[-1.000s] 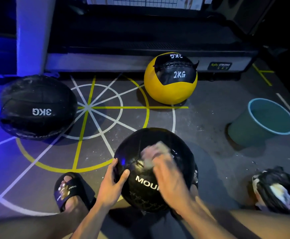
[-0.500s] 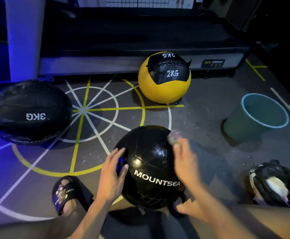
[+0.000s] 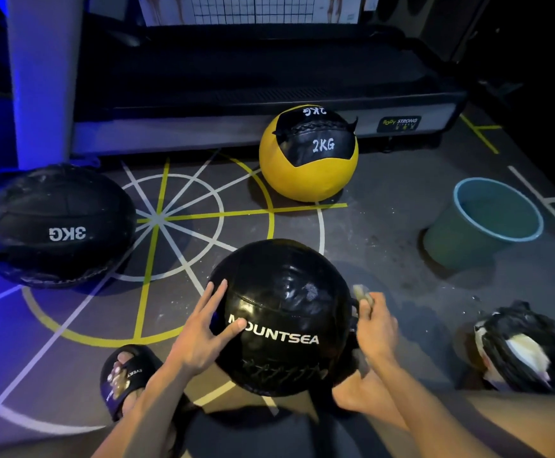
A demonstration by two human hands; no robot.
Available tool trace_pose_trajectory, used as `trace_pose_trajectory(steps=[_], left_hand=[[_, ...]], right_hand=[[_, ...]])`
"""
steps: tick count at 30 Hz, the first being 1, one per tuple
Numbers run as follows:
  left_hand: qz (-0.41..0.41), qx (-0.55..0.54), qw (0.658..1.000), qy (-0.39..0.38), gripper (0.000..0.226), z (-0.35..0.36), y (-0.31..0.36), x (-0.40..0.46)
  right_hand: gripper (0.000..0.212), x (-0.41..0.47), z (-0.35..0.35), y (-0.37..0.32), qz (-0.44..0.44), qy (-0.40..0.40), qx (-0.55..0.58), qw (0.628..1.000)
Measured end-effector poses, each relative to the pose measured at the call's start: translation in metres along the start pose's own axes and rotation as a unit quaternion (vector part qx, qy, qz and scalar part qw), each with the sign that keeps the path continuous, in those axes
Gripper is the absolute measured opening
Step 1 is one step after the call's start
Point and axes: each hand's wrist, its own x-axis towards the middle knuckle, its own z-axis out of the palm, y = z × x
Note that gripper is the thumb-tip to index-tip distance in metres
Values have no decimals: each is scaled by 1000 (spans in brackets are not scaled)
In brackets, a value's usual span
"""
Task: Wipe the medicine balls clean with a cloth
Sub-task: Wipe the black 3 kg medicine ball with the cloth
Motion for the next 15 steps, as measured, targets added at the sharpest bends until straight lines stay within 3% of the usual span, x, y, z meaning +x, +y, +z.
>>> trace_pose_trajectory(steps=[2, 4, 7, 9, 12, 15], left_hand=[[-4, -10, 1000, -7, 107, -6, -4, 0], [-13, -11, 1000, -15, 110, -15, -8, 0], [-28, 10, 999, -32, 117, -37, -16, -2], [-26, 27, 999, -23, 116, -52, -12, 1], [30, -10, 999, 22, 86, -55, 6, 17], [49, 42, 998, 25, 56, -40, 8, 23]], right_hand=[[12, -15, 4, -17, -52, -1, 33, 998], [23, -41, 4, -48, -162, -52, 40, 985], [35, -60, 21, -62, -357, -149, -22, 922], [33, -60, 33, -59, -425, -153, -49, 891], [28, -63, 49, -58, -473, -134, -49, 869], [40, -66, 66, -59, -529, -125, -129, 829]])
